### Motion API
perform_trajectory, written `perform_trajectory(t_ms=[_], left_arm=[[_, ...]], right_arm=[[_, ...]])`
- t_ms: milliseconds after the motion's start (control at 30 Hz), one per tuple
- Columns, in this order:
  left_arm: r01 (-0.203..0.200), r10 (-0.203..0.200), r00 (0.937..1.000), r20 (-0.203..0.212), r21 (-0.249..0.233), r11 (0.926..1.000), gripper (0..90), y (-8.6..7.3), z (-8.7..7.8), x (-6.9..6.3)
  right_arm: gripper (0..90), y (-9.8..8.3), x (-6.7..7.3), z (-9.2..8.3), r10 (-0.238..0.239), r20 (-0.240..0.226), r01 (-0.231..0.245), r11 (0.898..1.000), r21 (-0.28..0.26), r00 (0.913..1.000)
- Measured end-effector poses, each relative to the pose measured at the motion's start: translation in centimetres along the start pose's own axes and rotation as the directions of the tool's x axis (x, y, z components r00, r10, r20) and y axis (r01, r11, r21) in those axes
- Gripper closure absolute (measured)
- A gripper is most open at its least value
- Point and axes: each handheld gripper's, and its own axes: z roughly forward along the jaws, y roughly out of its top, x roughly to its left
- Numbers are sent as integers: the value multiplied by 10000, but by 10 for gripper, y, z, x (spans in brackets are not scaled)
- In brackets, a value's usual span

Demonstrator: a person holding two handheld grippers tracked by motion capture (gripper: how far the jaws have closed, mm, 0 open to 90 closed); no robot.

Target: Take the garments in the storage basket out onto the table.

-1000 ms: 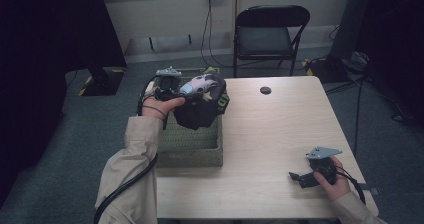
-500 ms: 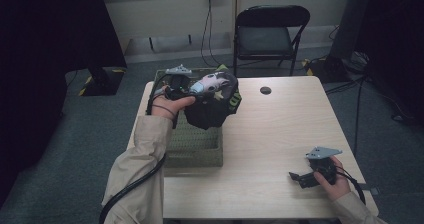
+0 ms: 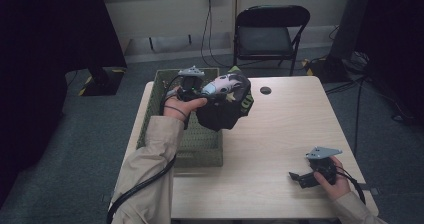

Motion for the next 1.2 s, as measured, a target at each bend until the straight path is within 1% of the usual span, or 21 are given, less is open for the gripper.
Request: perform_trajectory(t_ms=[67,133,167,233,367,500,533,867,1133,1200], left_arm=[[-30,30,9999,148,-3,10000,649,0,4,-1],[-34,35,9998,190,-64,10000,649,0,7,-3],[-63,66,9995,300,-97,9999,649,1,10,-4],[-23,29,9992,404,-132,9999,649,1,14,-6],[-68,72,9986,520,-66,10000,648,1,22,-10],[-63,70,9980,626,-114,9999,646,3,29,-14],[-67,73,9975,706,-85,9999,646,4,32,-15],[-131,138,9959,889,-83,9999,645,6,45,-25],[-190,191,9942,1054,-17,9998,645,6,62,-33],[-192,190,9936,1109,11,9998,645,6,68,-36]], right_arm=[[0,0,0,0,1,0,-1,10000,0,10000],[0,0,0,0,1,2,-1,10000,0,10000],[0,0,0,0,1,0,-1,10000,0,10000],[0,0,0,0,0,0,0,10000,0,10000],[0,0,0,0,1,0,-1,10000,-1,10000],[0,0,0,0,1,1,-1,10000,0,10000],[0,0,0,0,1,0,-1,10000,-1,10000],[0,0,0,0,1,-1,-1,10000,2,10000],[0,0,0,0,-7,2,7,10000,-3,10000],[0,0,0,0,-9,3,9,10000,-4,10000]])
